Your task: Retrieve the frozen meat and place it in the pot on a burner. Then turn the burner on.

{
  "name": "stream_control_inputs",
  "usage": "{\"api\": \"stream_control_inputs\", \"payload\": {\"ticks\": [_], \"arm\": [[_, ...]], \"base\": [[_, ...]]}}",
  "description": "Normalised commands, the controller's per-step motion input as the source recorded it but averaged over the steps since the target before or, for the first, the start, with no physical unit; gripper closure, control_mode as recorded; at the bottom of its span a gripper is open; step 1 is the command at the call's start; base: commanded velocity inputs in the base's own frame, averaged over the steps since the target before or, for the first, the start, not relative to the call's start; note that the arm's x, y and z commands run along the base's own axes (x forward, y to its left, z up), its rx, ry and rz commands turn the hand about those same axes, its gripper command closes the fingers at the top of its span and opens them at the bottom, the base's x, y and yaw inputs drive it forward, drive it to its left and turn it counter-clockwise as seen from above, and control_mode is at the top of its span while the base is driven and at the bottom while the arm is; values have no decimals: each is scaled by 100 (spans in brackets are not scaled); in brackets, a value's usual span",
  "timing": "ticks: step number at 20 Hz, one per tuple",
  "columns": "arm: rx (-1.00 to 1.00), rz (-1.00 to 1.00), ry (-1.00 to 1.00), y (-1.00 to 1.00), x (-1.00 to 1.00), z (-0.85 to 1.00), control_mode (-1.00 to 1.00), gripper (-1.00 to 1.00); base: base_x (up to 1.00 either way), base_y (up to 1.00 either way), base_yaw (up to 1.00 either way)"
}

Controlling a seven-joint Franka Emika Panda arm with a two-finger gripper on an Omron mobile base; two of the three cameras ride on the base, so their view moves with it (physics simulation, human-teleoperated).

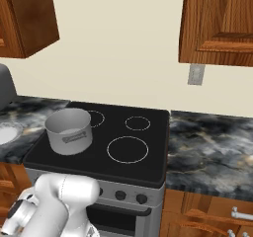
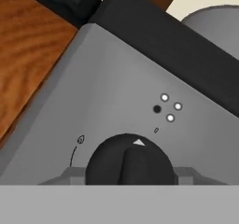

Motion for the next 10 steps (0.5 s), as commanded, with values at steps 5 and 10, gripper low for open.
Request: {"api": "stream_control_inputs", "payload": {"ticks": [5,10], "arm": [[-7,17,2,-45,12,0,-100,100],[-17,13,6,-25,8,0,-100,100]], "base": [[0,0,0],[0,0,0]]}}
